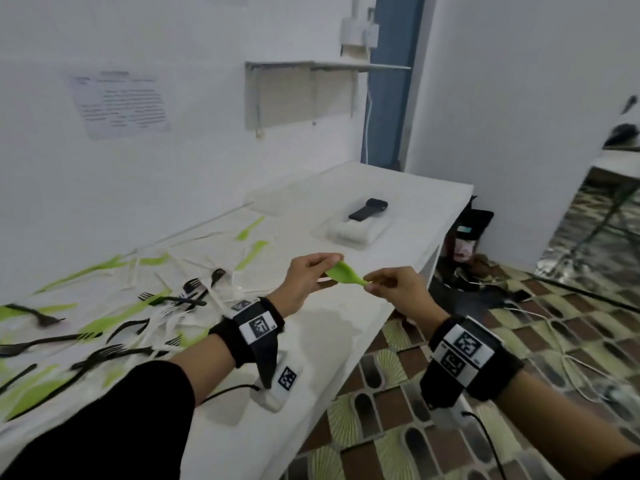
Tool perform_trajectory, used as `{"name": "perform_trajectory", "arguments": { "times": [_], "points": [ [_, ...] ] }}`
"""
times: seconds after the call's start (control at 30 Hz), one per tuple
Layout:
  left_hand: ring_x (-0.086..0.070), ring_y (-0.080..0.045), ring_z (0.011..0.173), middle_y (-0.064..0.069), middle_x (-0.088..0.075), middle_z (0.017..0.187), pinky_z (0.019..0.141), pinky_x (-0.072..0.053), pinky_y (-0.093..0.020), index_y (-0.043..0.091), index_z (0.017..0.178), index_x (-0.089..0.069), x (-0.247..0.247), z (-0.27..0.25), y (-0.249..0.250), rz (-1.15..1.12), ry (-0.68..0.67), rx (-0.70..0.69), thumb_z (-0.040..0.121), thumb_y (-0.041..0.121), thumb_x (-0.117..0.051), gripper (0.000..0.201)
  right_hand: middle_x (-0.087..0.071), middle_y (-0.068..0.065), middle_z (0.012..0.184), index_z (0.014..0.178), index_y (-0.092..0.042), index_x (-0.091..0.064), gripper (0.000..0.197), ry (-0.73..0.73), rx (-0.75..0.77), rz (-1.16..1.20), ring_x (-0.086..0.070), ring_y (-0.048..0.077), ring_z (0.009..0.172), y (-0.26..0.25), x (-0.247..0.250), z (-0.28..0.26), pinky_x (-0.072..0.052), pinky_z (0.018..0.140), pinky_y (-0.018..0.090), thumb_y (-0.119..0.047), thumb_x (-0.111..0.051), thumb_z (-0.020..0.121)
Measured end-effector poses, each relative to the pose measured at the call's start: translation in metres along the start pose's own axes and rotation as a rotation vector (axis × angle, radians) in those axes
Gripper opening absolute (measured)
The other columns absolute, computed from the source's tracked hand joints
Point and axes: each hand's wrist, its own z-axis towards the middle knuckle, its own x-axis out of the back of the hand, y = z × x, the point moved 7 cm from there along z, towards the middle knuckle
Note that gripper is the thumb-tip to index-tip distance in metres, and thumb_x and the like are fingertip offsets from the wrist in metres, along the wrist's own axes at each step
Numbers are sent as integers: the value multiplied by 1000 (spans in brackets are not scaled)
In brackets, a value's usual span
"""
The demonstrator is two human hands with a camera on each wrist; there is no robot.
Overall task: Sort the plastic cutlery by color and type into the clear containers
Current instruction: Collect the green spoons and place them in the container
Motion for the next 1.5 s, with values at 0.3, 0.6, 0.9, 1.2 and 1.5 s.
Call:
{"name": "perform_trajectory", "arguments": {
  "times": [0.3,0.6,0.9,1.2,1.5],
  "points": [
    [-63,-14,85,-3,-64,90,75,-55,-21,8,96,-65,-77,102,-9,78,-112,17,91,13,-57,11,-63,3,76,98,-11,-72,19,85,-51,37,-52,5,67,70,65,60,-39,56,5,-19,-72,81],
    [-64,-15,83,-5,-64,92,75,-57,-22,1,107,-63,-119,231,-4,103,-144,29,92,14,-57,21,-57,-7,67,101,-9,-71,21,48,-51,38,-49,5,65,120,115,178,-43,66,21,-19,-70,82],
    [-66,-18,88,-12,-65,101,79,-56,-23,1,107,-64,-127,322,-9,100,-65,64,92,15,-57,22,-58,-9,67,101,-12,-71,19,-42,-14,41,-48,4,63,152,137,276,-37,52,5,-18,-70,83],
    [-69,-11,75,-10,-67,93,70,-57,-20,-5,114,-60,-129,390,-19,77,95,110,90,13,-58,29,-57,-6,69,104,-8,-69,22,-237,7,107,-48,10,66,189,141,365,-41,58,22,-15,-68,84],
    [-66,-10,84,-3,-66,99,73,-57,-20,5,111,-63,-125,428,-15,40,348,46,92,16,-56,23,-57,-1,71,108,-4,-65,24,-618,169,-43,-54,10,64,185,129,445,-51,58,18,-13,-65,86]
  ]
}}
